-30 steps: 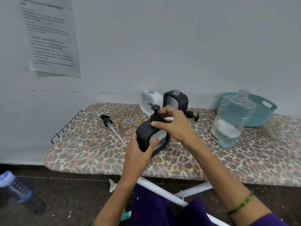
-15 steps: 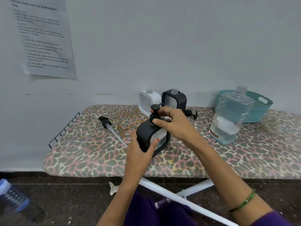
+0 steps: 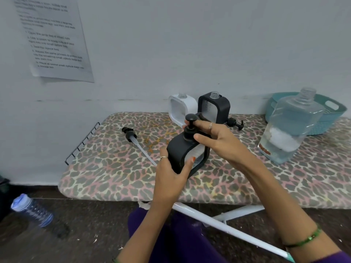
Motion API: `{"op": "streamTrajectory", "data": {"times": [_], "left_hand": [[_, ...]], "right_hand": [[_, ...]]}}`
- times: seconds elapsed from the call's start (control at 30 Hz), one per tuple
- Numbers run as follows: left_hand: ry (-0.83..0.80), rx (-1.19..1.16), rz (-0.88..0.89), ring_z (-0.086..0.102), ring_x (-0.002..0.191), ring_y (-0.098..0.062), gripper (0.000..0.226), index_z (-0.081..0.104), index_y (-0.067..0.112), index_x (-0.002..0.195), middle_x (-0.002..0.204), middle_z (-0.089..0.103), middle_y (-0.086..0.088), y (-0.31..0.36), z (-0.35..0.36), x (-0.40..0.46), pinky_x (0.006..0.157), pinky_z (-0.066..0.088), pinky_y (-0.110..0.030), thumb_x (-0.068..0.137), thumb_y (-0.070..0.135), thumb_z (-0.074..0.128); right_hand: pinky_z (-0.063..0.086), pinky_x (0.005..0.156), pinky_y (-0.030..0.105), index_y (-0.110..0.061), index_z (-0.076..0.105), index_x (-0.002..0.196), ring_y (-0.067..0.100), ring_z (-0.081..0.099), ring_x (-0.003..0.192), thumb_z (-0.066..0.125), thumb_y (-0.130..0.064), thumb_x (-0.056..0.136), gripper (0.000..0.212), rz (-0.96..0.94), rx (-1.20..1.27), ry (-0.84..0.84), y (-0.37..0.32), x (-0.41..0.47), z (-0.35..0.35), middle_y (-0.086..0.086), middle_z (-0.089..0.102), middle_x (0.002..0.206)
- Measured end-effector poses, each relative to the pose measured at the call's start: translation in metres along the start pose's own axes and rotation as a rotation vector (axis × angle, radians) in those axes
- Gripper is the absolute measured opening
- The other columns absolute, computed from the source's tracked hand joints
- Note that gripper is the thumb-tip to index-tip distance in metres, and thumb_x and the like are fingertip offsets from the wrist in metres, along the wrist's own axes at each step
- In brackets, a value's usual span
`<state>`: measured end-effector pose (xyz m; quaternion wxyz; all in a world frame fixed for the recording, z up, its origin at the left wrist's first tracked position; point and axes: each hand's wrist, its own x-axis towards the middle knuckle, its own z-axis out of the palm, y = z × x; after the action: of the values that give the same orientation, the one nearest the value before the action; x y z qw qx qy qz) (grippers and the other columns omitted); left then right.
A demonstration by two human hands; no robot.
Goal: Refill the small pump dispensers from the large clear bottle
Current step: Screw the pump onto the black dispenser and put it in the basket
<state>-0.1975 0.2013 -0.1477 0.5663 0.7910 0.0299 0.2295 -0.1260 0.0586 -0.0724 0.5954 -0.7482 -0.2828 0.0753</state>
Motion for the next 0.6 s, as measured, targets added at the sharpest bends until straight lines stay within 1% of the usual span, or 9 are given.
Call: {"op": "streamTrajectory", "data": {"times": [0.03,0.1,0.17,0.23,0.3,0.37,0.43,0.5,0.6], "left_hand": [[0.001,-0.006,-0.002,0.058,0.104,0.005,0.052,0.041,0.026,0.126,0.112,0.058,0.017,-0.001,0.0,0.0,0.085,0.047,-0.013,0.084,0.035,0.071],[0.005,-0.015,-0.003,0.058,0.105,0.003,0.053,0.043,0.022,0.127,0.114,0.06,0.015,-0.002,0.0,0.0,0.087,0.048,-0.016,0.084,0.034,0.072],[0.008,-0.022,-0.01,0.059,0.104,0.003,0.052,0.043,0.022,0.126,0.113,0.06,0.013,-0.002,0.001,0.001,0.086,0.048,-0.016,0.084,0.033,0.072],[0.005,-0.021,-0.014,0.059,0.102,0.006,0.048,0.042,0.028,0.122,0.111,0.06,0.015,-0.001,0.0,0.001,0.083,0.047,-0.011,0.085,0.031,0.071],[0.004,-0.011,-0.008,0.058,0.101,0.008,0.047,0.04,0.03,0.121,0.111,0.059,0.016,0.0,-0.001,0.0,0.081,0.046,-0.009,0.085,0.031,0.071],[0.006,0.0,0.0,0.058,0.101,0.006,0.048,0.042,0.027,0.123,0.112,0.059,0.014,0.0,-0.002,0.0,0.082,0.047,-0.01,0.085,0.033,0.071],[0.008,0.017,0.01,0.059,0.1,0.005,0.049,0.043,0.024,0.124,0.112,0.06,0.013,0.0,-0.002,-0.001,0.082,0.048,-0.012,0.085,0.034,0.07],[0.017,0.036,0.016,0.058,0.099,0.006,0.048,0.043,0.022,0.124,0.111,0.059,0.014,0.0,-0.001,-0.001,0.08,0.048,-0.011,0.085,0.034,0.07],[0.039,0.063,0.018,0.058,0.098,0.008,0.047,0.043,0.024,0.121,0.108,0.058,0.017,0.002,0.0,-0.001,0.079,0.047,-0.01,0.085,0.034,0.071]], "right_hand": [[0.044,0.108,0.031,-0.012,0.059,0.128,0.007,0.059,0.121,0.059,0.002,0.093,0.038,0.003,0.024,0.029,0.001,0.001,0.001,0.001,0.065,0.126],[0.047,0.105,0.034,-0.019,0.067,0.11,0.006,0.063,0.114,0.069,0.003,0.085,0.033,0.009,0.084,0.123,0.003,0.002,0.005,-0.005,0.07,0.115],[0.051,0.099,0.033,-0.021,0.068,0.093,0.004,0.067,0.103,0.076,0.004,0.077,0.03,0.01,0.158,0.216,0.004,0.002,0.013,-0.011,0.073,0.099],[0.053,0.092,0.031,-0.018,0.066,0.086,0.01,0.069,0.097,0.079,0.004,0.073,0.029,-0.016,0.2,0.285,0.006,0.002,0.019,-0.003,0.073,0.094],[0.054,0.093,0.035,-0.017,0.063,0.085,0.016,0.069,0.098,0.08,0.003,0.072,0.029,-0.025,0.213,0.314,0.006,0.001,0.022,0.006,0.073,0.097],[0.051,0.1,0.04,-0.014,0.063,0.093,0.018,0.068,0.103,0.08,0.001,0.074,0.03,-0.01,0.176,0.272,0.005,0.004,0.018,0.01,0.072,0.103],[0.046,0.106,0.039,-0.013,0.062,0.112,0.015,0.064,0.111,0.078,-0.002,0.078,0.04,0.01,0.113,0.153,0.002,0.007,0.008,0.007,0.07,0.112],[0.045,0.107,0.031,-0.017,0.059,0.123,0.011,0.061,0.118,0.07,0.0,0.085,0.043,-0.007,0.071,-0.014,-0.002,0.01,0.0,0.003,0.068,0.121],[0.049,0.096,0.019,-0.02,0.063,0.118,0.002,0.064,0.11,0.063,0.002,0.09,0.035,-0.039,0.014,-0.12,-0.009,0.012,-0.005,-0.004,0.07,0.115]]}}
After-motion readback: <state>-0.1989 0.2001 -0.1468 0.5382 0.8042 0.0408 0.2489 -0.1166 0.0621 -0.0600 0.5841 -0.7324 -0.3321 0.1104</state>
